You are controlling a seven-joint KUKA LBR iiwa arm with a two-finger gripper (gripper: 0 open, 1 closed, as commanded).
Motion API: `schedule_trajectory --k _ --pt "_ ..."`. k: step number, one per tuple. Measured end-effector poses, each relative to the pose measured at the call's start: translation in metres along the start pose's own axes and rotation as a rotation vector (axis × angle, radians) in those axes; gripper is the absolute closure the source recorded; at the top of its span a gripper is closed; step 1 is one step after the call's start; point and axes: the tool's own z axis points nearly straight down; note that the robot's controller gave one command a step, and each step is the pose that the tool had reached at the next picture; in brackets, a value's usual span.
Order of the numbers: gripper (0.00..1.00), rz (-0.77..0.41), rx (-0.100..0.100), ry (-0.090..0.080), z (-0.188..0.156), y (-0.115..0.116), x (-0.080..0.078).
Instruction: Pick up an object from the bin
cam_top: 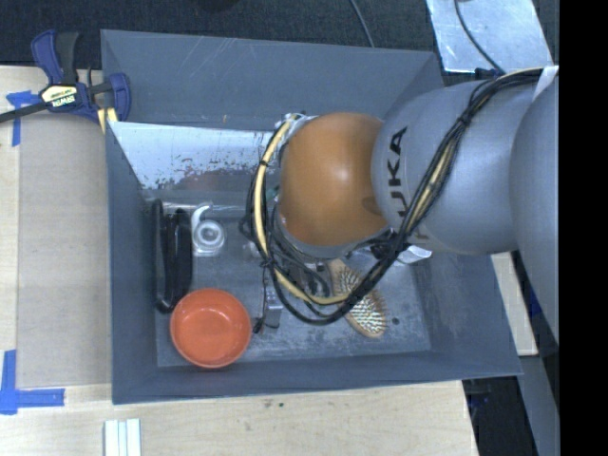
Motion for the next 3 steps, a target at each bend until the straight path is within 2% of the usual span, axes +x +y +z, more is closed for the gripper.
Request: schedule_trajectory --k 1,2,3 --pt "0.0 0.004 -0.002 -0.008 -0.005 -0.001 -0.002" --pt "0.0 -0.452 -0.001 -0.016 0.088 0.056 0.02" --pt "0.0 -0.345 -0.001 -0.01 0.019 0.058 0.023"
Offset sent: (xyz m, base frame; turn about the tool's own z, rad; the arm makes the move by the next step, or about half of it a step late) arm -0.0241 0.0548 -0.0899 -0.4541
